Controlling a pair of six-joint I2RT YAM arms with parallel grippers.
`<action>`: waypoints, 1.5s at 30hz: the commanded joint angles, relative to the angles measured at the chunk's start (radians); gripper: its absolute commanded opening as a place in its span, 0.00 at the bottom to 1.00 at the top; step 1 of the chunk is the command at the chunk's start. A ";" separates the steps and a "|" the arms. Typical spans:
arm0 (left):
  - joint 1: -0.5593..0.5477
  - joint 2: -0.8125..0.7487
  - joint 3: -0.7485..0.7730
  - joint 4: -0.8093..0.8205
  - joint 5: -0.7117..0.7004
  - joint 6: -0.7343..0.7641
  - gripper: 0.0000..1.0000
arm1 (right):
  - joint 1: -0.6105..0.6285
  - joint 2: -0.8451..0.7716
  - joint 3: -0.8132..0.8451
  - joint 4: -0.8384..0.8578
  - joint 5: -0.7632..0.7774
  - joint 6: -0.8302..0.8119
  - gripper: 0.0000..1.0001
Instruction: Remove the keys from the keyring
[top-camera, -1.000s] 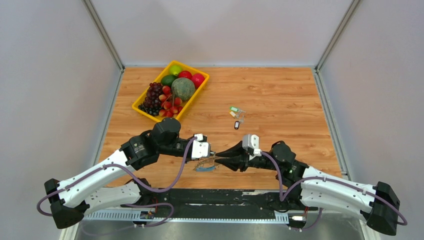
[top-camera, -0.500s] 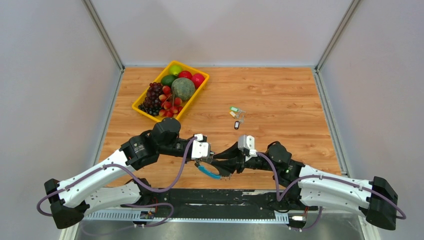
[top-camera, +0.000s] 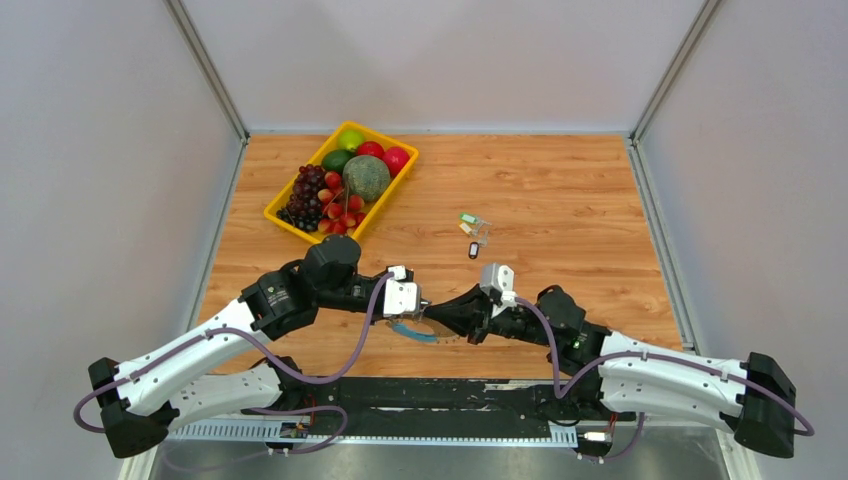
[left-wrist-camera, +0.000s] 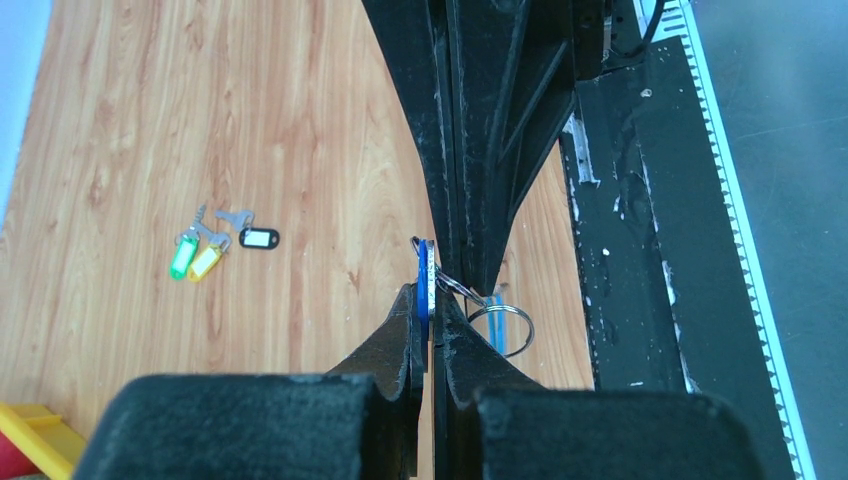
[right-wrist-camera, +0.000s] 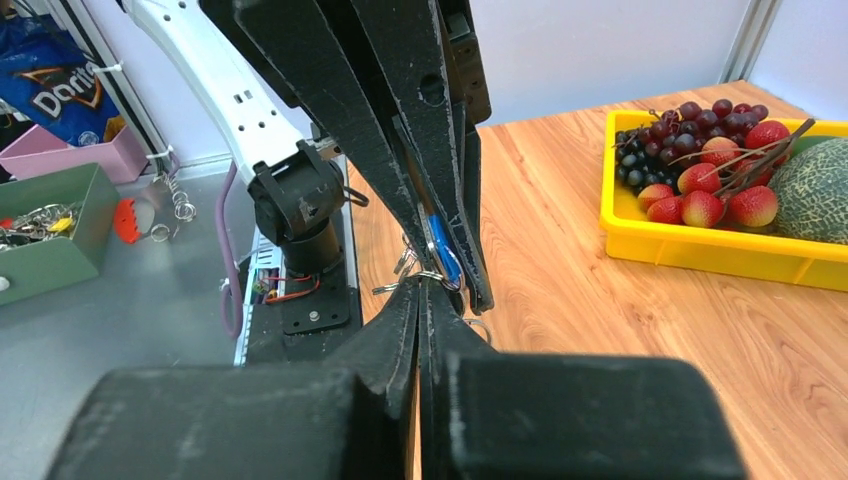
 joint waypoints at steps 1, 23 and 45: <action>-0.002 -0.014 0.015 0.039 0.011 -0.002 0.00 | 0.002 -0.061 0.004 0.004 0.026 0.006 0.00; -0.002 -0.004 0.024 0.041 -0.110 -0.042 0.00 | 0.002 -0.179 -0.058 -0.086 0.196 0.226 0.34; -0.002 0.009 0.022 0.041 -0.131 -0.039 0.00 | 0.002 -0.051 -0.073 0.112 0.205 0.198 0.36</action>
